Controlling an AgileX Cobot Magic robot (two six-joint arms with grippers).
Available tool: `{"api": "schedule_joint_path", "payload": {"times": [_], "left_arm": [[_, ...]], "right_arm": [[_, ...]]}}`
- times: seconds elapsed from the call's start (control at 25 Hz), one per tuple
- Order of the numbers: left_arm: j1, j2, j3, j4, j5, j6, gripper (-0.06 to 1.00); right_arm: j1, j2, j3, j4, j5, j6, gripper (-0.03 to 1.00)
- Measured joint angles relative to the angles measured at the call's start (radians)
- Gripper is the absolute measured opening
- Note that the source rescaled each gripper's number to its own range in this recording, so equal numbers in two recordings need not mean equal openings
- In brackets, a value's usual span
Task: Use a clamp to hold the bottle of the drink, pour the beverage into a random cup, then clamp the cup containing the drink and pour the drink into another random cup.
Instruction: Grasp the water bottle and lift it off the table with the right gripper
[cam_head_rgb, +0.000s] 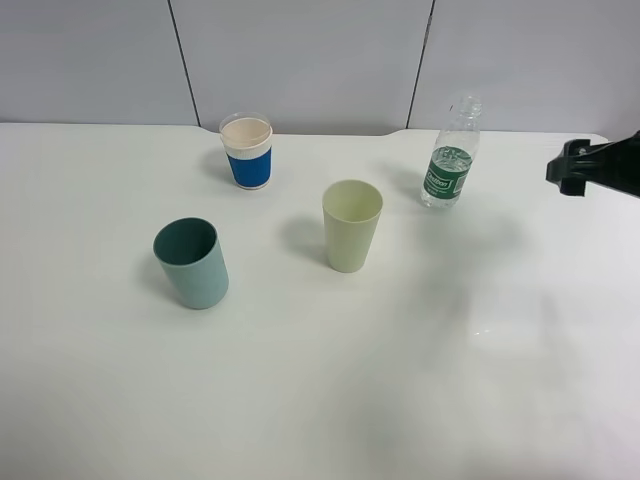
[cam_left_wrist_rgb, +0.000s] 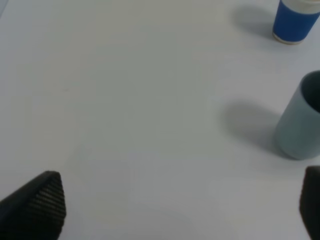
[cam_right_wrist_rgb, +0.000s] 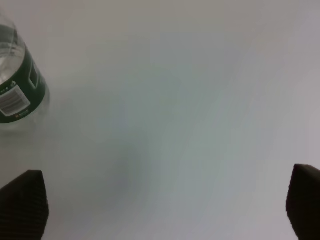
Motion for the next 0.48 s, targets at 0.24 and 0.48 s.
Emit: {"api": "schedule_joint_path", "payload": {"times": [0.24, 0.48], "left_arm": [[0.0, 0.0, 0.0, 0.0, 0.0, 0.0, 0.83], [0.0, 0.0, 0.0, 0.0, 0.0, 0.0, 0.83]], "right_arm": [[0.0, 0.115, -0.001, -0.203, -0.121, 0.092, 0.89], [0.0, 0.23, -0.001, -0.369, -0.26, 0.248, 0.89]]}}
